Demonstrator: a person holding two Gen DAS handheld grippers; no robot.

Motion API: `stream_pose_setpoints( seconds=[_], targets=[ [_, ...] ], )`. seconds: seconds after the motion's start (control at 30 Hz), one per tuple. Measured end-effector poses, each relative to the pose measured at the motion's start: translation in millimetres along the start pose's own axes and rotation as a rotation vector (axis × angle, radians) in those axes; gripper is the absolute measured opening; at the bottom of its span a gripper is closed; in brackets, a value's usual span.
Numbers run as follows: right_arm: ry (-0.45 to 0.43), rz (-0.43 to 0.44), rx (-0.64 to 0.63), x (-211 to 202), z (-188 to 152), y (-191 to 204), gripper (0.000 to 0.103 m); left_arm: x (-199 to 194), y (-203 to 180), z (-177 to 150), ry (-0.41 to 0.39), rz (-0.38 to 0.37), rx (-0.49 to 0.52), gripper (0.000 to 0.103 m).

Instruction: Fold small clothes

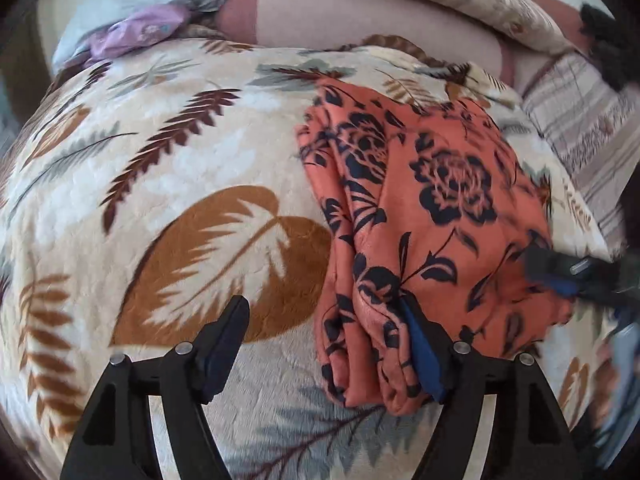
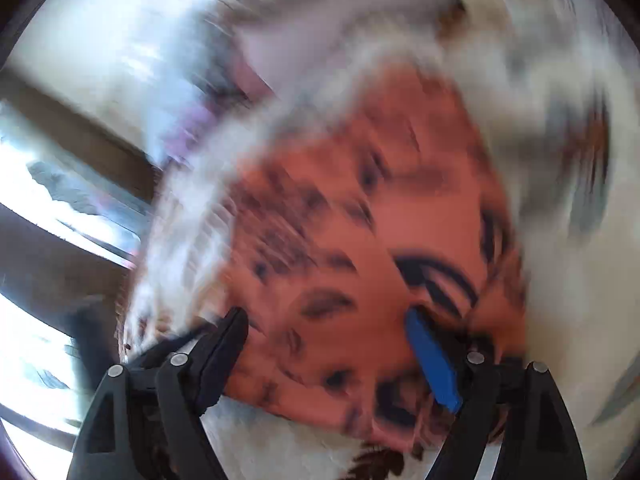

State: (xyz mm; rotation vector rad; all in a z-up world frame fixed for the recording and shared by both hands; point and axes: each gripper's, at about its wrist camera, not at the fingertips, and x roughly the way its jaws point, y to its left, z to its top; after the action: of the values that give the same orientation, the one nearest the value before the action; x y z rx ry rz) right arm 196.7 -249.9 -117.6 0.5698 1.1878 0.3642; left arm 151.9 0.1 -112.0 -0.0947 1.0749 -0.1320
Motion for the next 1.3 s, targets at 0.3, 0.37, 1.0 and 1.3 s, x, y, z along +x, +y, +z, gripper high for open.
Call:
stream_pose_setpoints(
  seconds=[0.3,0.37,1.0,1.3],
  targets=[
    [-0.163,-0.120,-0.148,-73.5,-62.6,50.4,0.086,-77.8,5.3,-21.5,-0.131,0.045,0.011,0.078],
    [-0.154,-0.178,-0.189,-78.7,-79.3,59.0,0.091,-94.0,5.6,-26.8,-0.160,0.048,0.002,0.080],
    [-0.373,-0.434,-0.385,-181.0,-142.3,97.5,0.103,-176.4,-58.7,-41.1,-0.300,0.111,0.068,0.103],
    [-0.296,-0.539,-0.361,-157.1,-144.1,63.8,0.103,-155.0,-69.4,-40.1,-0.276,0.186,0.086,0.103]
  ],
)
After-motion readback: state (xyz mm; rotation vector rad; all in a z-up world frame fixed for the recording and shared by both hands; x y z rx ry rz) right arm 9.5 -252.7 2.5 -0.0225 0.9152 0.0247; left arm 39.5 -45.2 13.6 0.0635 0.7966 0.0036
